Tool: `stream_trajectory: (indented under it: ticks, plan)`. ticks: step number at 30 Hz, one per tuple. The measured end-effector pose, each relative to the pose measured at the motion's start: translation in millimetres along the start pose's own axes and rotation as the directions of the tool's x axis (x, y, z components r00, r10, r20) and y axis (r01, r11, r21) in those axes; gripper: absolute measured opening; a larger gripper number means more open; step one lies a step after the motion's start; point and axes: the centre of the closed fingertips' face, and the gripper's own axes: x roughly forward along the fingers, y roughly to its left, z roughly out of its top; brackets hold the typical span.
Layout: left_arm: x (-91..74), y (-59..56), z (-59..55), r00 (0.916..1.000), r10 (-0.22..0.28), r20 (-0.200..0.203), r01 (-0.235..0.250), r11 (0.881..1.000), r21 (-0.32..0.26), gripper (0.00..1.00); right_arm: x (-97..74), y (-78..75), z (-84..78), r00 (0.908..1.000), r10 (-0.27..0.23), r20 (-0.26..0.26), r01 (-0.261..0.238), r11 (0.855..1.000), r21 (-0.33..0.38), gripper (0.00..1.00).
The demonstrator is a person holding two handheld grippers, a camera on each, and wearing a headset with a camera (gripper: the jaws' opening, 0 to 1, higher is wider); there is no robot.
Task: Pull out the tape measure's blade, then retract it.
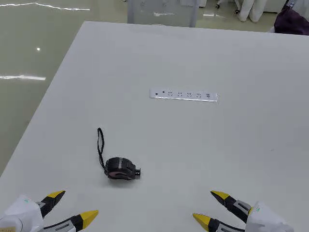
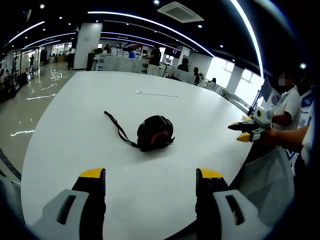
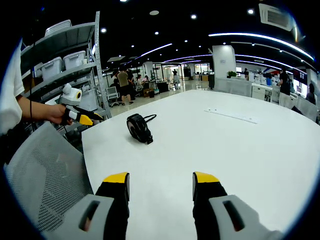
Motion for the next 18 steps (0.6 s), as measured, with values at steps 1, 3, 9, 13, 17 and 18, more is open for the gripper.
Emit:
stream_trajectory:
  ticks: [1, 3, 9, 13, 17, 18]
  plan:
    - [-1.5, 0.0, 0.3, 1.0000, 0.000, -0.001, 0.000, 1.000, 0.001, 0.72, -1.7, 0.1, 0.1, 1.0000, -0.002, 0.002, 0.002, 1.000, 0.001, 0.51]
    - [-3.8, 0.1, 1.0, 1.0000, 0.003, 0.000, -0.003, 1.000, 0.010, 0.72, -4.1, 0.3, 1.1, 1.0000, -0.007, 0.002, 0.007, 1.000, 0.000, 0.51]
    - [-11.7, 2.9, -2.2, 0.9998, 0.020, 0.001, -0.020, 1.000, 0.022, 0.72, -11.7, -1.5, 3.2, 0.9996, -0.024, 0.013, 0.024, 1.000, 0.008, 0.53]
    - [-14.9, 4.9, -9.1, 0.9996, 0.028, 0.000, -0.028, 1.000, 0.003, 0.72, -15.5, -2.1, 2.0, 0.9993, -0.034, 0.015, 0.034, 0.999, 0.015, 0.53]
    - [-18.5, 5.1, -12.2, 0.9994, 0.034, -0.003, -0.035, 0.999, -0.006, 0.72, -18.4, -1.2, -0.8, 0.9992, -0.039, 0.010, 0.039, 0.999, 0.014, 0.54]
    - [-19.8, 5.9, -13.0, 0.9993, 0.036, -0.003, -0.036, 0.999, -0.010, 0.72, -19.6, -0.5, -0.9, 0.9991, -0.042, 0.010, 0.042, 0.999, 0.016, 0.54]
